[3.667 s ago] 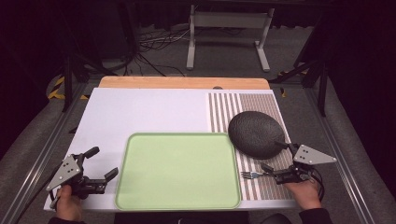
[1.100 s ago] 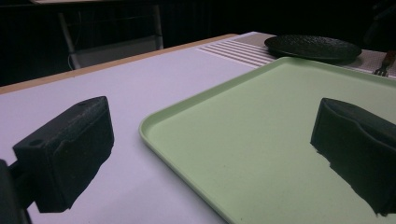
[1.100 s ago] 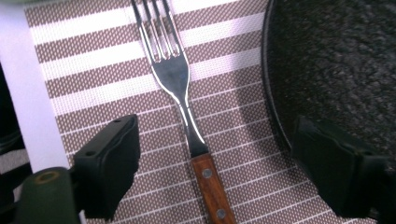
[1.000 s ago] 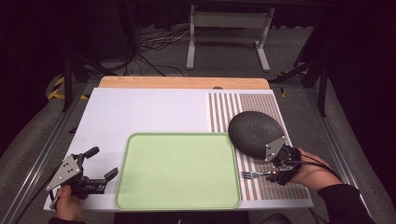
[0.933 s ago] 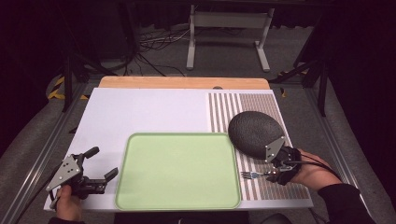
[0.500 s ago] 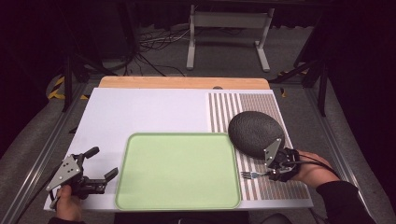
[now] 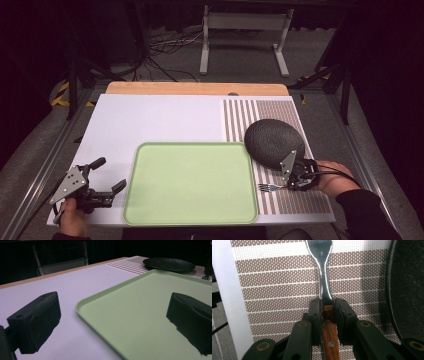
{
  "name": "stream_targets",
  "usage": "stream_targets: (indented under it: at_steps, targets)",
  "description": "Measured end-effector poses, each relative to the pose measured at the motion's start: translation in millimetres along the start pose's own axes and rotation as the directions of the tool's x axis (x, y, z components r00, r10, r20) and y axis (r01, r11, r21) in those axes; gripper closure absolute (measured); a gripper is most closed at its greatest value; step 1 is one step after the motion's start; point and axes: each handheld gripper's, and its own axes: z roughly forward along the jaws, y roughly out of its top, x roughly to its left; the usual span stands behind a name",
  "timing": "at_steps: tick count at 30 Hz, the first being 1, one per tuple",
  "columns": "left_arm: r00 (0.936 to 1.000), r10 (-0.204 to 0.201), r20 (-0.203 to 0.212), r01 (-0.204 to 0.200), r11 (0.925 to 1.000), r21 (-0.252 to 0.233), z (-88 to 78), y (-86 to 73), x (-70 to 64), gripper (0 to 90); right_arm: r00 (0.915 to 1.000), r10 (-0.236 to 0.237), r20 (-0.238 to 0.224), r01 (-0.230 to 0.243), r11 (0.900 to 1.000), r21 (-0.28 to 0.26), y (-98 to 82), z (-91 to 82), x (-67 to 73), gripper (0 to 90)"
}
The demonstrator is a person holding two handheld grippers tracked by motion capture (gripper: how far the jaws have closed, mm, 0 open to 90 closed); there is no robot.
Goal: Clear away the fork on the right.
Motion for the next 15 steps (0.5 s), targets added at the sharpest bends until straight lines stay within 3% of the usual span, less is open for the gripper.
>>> stream_targets:
  at_steps: [10,15]
  targets:
    - [1.0,0.003,0.003,-0.003,1.0,-0.003,0.0,0.1,0.0,0.1,0.9994,-0.033,-0.001,0.033,0.999,-0.026,-2.4,0.6,0.5,77.7]
    - [1.0,0.004,0.003,-0.004,1.0,-0.001,0.1,0.1,0.1,0.1,0.9988,-0.048,0.005,0.048,0.999,-0.012,-0.8,-0.1,2.6,78.0]
